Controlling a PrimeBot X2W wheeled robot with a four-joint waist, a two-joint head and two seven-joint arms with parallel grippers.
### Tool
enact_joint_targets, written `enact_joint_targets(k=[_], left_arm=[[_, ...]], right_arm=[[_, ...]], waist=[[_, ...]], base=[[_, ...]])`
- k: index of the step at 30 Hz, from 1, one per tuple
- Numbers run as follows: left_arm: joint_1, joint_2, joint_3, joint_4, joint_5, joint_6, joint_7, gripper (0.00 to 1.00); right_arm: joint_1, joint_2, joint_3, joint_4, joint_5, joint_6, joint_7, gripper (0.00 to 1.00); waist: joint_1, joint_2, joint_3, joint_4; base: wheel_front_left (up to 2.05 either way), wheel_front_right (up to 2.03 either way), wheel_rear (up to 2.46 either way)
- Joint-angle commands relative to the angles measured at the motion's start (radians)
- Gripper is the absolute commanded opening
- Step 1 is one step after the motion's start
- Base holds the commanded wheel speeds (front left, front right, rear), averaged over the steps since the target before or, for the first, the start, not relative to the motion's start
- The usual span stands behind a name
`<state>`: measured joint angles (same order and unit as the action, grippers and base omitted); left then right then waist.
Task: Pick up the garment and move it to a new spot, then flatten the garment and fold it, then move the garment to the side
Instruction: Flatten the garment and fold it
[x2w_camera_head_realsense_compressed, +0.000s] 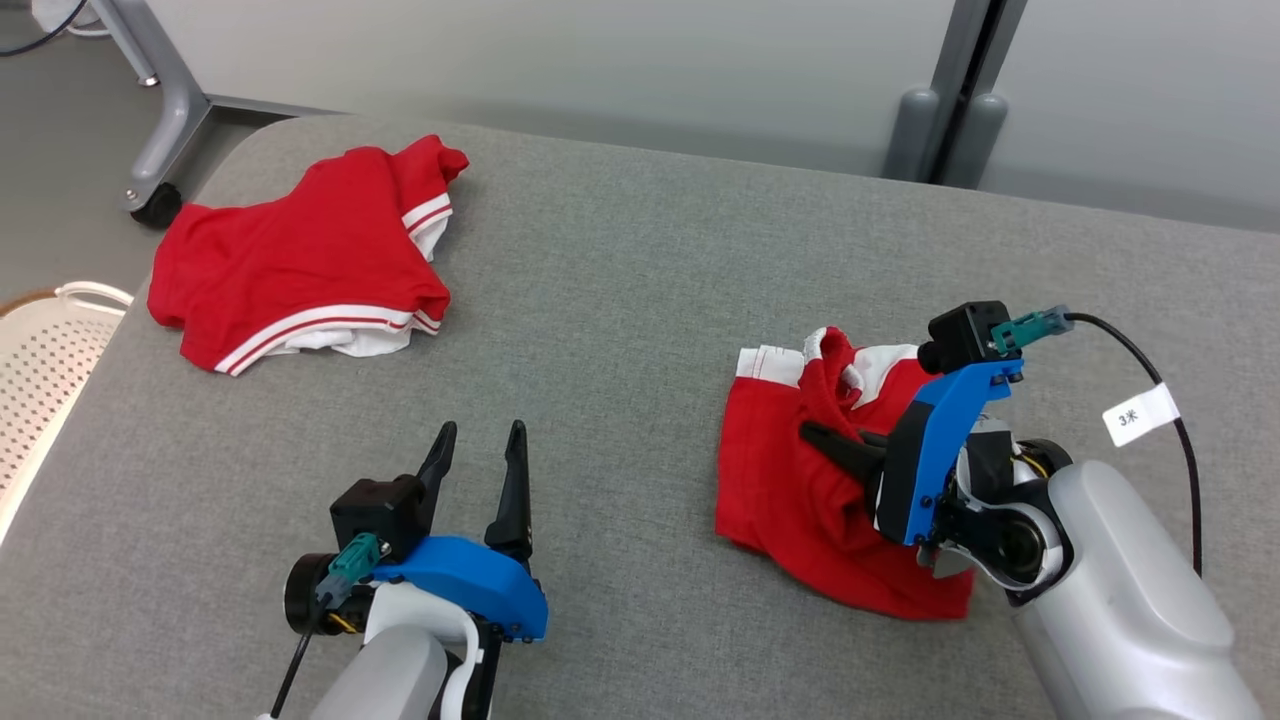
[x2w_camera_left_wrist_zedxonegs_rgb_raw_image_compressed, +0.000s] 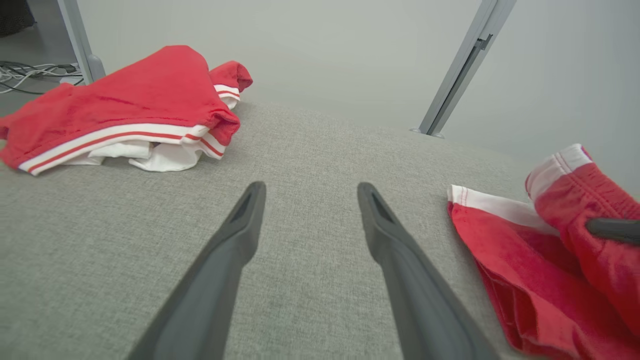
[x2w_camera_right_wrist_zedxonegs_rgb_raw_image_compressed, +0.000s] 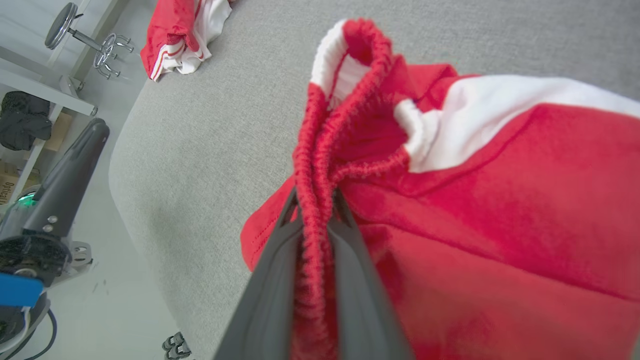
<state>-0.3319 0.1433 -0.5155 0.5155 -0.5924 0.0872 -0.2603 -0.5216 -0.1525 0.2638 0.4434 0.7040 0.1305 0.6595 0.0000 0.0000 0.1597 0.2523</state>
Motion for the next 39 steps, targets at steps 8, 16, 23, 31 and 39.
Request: enact_joint_targets(k=[8, 16, 23, 31, 39], left_arm=[[-0.020, -0.020, 0.012, 0.018, 0.014, -0.011, -0.006, 1.00], [-0.021, -0.035, 0.038, 0.015, 0.037, -0.023, -0.006, 1.00], [-0.039, -0.037, 0.052, 0.013, 0.059, -0.028, -0.006, 1.00], [-0.072, -0.036, 0.076, 0.009, 0.079, -0.026, -0.006, 1.00], [-0.031, -0.041, 0.126, -0.009, 0.096, -0.019, -0.006, 1.00]], right_arm=[[-0.072, 0.040, 0.004, 0.115, -0.052, 0.000, -0.056, 1.00], [-0.105, 0.057, 0.101, 0.089, -0.011, 0.000, -0.106, 1.00], [-0.134, 0.009, 0.123, 0.070, -0.089, 0.000, -0.258, 1.00], [-0.099, -0.042, 0.027, 0.094, -0.295, 0.000, -0.539, 1.00], [0.074, 0.018, -0.150, 0.039, -0.467, 0.000, -0.732, 1.00]], waist=[[0.0000, 0.0000, 0.018, 0.024], [0.0000, 0.0000, 0.020, 0.002], [0.0000, 0.0000, 0.005, -0.043], [0.0000, 0.0000, -0.046, -0.120], [0.0000, 0.0000, -0.090, -0.199]], base=[[0.00, 0.00, 0.00], [0.00, 0.00, 0.00], [0.00, 0.00, 0.00], [0.00, 0.00, 0.00], [0.00, 0.00, 0.00]])
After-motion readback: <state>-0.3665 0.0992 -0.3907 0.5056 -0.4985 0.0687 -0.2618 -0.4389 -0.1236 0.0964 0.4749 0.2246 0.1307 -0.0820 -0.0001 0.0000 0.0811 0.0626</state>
